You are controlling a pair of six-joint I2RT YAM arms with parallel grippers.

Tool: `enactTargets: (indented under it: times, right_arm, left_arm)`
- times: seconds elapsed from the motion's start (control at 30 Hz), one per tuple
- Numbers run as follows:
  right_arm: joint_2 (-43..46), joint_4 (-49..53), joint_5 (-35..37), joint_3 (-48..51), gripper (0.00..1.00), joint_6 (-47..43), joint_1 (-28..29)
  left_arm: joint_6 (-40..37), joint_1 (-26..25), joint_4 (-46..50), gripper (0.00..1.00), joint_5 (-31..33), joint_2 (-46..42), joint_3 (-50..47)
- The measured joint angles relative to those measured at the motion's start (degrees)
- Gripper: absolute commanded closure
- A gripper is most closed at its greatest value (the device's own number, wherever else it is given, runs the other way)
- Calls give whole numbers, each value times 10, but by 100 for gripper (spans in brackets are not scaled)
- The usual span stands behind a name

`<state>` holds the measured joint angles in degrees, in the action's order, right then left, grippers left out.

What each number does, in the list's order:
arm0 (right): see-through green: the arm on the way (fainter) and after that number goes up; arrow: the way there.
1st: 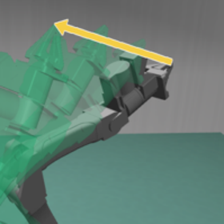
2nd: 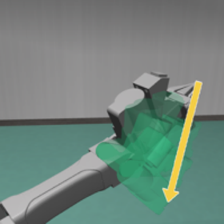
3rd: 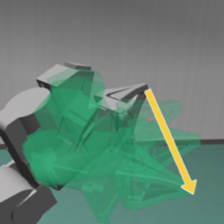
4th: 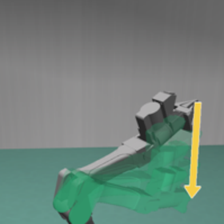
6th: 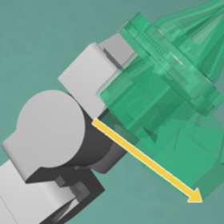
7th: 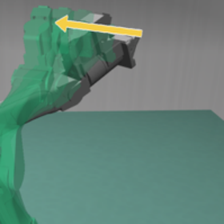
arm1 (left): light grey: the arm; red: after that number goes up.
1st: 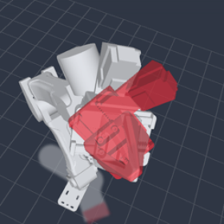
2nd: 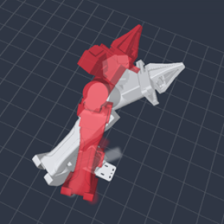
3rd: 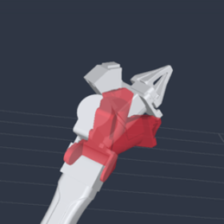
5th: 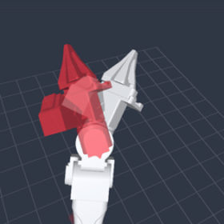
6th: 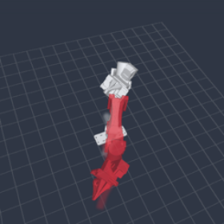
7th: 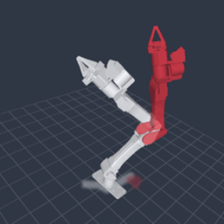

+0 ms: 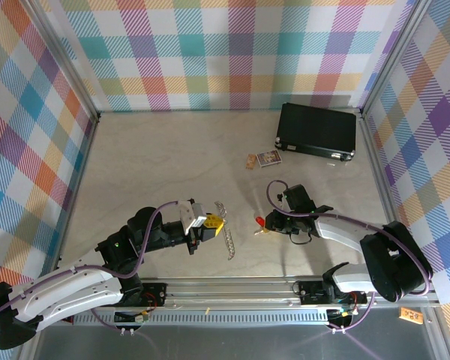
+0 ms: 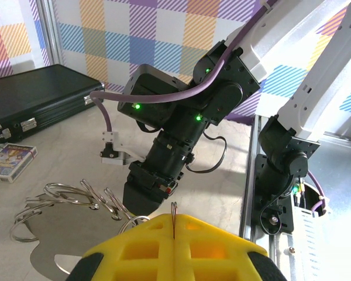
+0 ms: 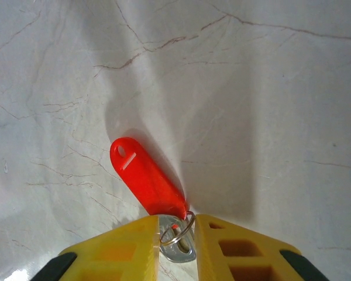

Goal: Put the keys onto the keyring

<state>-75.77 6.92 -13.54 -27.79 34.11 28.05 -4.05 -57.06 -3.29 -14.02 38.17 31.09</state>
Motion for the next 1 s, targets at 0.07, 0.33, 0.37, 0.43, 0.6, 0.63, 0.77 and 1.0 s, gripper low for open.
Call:
enactTargets:
  times: [0.07,0.33,0.37,0.43,0.6,0.63,0.77,1.0]
  right_arm:
    - [0,-1,0,0,78,0,0]
    - [-5,-8,-3,1,65,0,0]
    - [-5,-9,-4,1,66,0,0]
    - [-6,-9,-5,1,68,0,-1]
    - [-11,-9,-5,1,75,0,-3]
    - [-11,-9,-5,1,76,0,-3]
    - [-13,-8,-4,1,82,-2,-3]
    - [-14,-9,-4,1,91,-5,-3]
  left_arm:
    - [0,0,-1,100,0,0,-3]
    - [1,0,-1,100,0,0,-11]
    - [1,0,-1,100,0,0,-11]
    - [1,0,-1,100,0,0,-11]
    - [2,0,-1,100,0,0,-11]
    - [2,0,-1,100,0,0,-11]
    - [2,0,-2,100,0,0,-12]
    - [2,0,-2,100,0,0,-17]
